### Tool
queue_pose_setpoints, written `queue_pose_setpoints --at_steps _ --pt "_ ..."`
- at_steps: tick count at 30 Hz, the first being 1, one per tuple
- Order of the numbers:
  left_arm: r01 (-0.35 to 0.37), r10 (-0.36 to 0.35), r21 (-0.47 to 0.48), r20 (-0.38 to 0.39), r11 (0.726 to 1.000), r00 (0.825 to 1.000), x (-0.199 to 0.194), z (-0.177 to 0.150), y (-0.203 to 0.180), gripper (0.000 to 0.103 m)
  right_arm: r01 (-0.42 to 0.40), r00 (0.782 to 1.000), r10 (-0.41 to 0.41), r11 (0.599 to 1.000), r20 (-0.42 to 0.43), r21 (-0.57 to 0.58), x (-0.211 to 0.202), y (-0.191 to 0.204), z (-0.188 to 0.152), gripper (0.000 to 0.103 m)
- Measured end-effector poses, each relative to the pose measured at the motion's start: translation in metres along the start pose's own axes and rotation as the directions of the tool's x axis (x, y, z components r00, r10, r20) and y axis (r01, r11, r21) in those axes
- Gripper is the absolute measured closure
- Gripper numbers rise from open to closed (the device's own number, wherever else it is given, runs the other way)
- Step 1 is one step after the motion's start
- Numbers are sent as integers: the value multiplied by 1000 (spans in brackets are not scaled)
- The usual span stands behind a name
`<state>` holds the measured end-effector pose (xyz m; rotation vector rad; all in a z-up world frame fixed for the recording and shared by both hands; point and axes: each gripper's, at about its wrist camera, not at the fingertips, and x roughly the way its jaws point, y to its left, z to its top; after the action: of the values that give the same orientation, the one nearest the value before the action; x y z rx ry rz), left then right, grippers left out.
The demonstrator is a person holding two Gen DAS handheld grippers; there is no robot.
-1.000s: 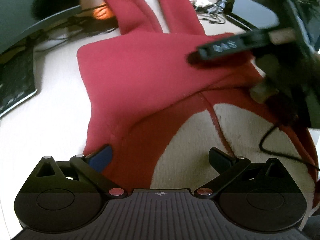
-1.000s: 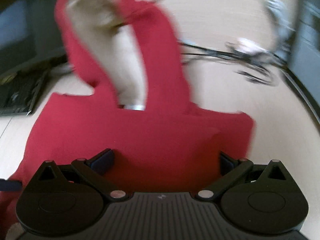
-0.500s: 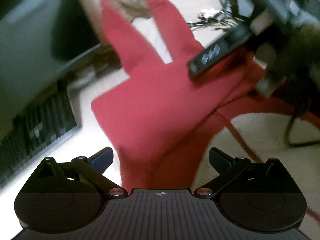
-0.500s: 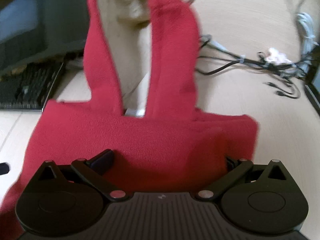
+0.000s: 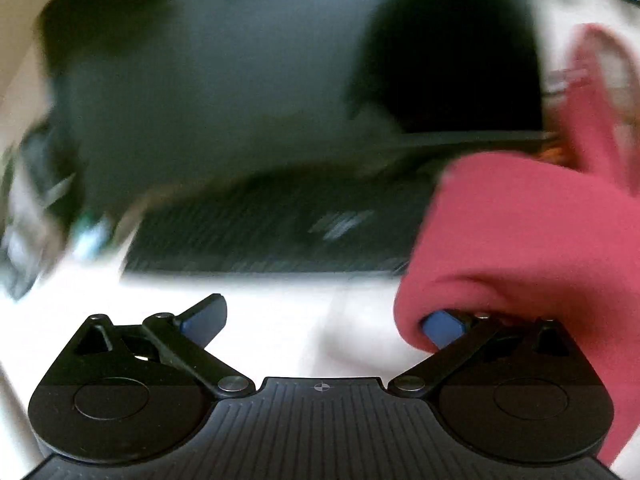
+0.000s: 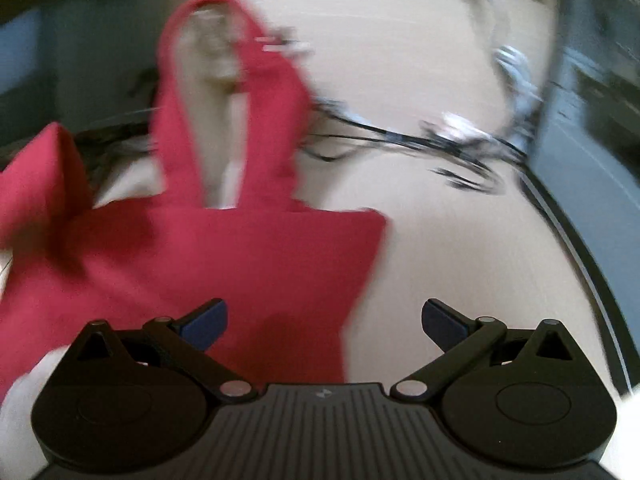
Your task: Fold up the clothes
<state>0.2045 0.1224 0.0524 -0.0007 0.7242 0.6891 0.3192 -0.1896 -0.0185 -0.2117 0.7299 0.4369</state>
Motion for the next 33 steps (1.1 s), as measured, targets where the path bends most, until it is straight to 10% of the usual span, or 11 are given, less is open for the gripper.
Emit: queue_pose_setpoints --at_steps 9,15,17,22,26,33 --pt "94 -112 -181 -94 979 989 -22 -31 32 0 -59 998 53 923 -25 -380 38 101 11 0" --pt "359 -385 -193 -122 913 915 -39 -30 4 0 153 988 -146 960 48 -233 39 70 30 0" --pt "438 -459 -166 -125 884 880 -47 -32 -11 0 304 950 -297 951 98 -62 19 24 40 0" --pt "565 -569 -76 -150 822 808 -54 -42 -51 0 555 812 -583 774 2 304 -37 -106 41 0" --pt "594 -589 -38 -192 803 785 -61 -52 -69 0 368 923 -380 828 -60 423 -73 -148 20 0" --pt "591 -572 83 -177 802 801 -100 -80 -54 0 244 969 -243 898 -50 365 -120 -120 -35 0"
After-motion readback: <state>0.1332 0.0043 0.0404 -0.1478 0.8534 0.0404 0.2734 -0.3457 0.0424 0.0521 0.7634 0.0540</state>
